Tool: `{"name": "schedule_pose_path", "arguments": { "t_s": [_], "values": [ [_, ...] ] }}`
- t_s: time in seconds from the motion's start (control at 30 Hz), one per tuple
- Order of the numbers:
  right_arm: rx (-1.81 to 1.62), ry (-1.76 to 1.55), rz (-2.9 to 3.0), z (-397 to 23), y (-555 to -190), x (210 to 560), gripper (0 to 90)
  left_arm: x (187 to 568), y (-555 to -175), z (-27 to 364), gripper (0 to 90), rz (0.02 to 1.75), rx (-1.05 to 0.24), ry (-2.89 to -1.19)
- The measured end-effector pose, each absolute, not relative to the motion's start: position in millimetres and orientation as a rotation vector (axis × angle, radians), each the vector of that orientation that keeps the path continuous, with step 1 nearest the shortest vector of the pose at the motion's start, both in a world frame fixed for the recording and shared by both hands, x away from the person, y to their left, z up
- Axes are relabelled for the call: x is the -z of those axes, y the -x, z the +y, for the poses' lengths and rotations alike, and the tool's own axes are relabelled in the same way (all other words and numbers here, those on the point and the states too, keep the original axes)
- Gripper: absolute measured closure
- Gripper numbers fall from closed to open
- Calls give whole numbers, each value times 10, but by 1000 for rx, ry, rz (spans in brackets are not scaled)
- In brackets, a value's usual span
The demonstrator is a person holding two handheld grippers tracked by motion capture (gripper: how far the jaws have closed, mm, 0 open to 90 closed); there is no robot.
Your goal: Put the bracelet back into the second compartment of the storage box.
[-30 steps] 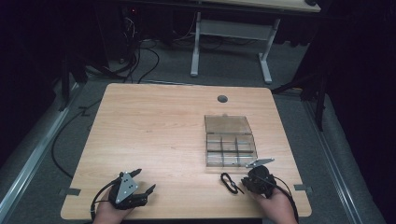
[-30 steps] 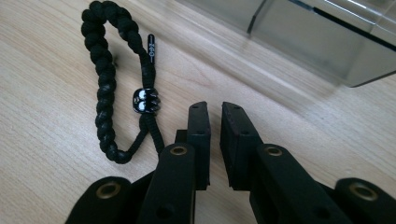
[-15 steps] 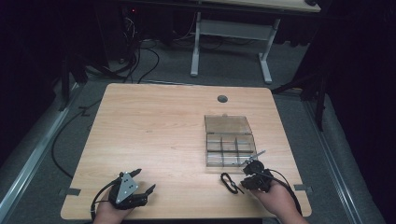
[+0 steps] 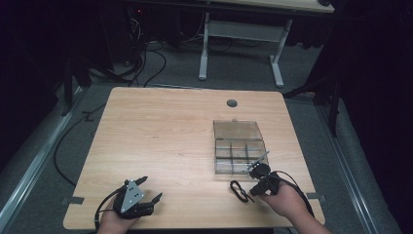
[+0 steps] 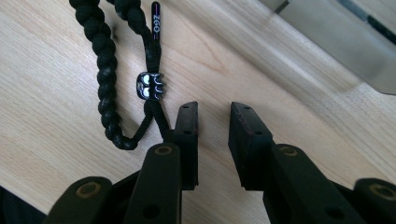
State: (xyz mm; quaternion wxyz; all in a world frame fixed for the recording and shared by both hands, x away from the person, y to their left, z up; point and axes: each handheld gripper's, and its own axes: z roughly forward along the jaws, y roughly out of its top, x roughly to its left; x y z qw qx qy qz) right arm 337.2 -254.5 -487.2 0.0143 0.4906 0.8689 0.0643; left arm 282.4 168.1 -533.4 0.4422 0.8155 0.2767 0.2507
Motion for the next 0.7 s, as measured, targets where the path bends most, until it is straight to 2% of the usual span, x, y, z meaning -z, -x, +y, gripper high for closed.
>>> {"name": "schedule_pose_path", "arguments": {
  "t_s": [0.3,0.43,0.67,0.7],
  "values": [
    [-130,-1521,2738,-2479,-3407,4817,724,5335,-2822,1678,250,686,-622,-2022],
    [-93,-1479,2771,-2398,-3411,4759,689,5333,-2822,1678,250,685,-620,-2025],
    [-112,-1480,2820,-2260,-3422,4712,569,5333,-2820,1676,250,683,-621,-2027],
    [-121,-1492,2827,-2216,-3426,4724,528,5333,-2820,1676,250,682,-622,-2027]
  ]
}}
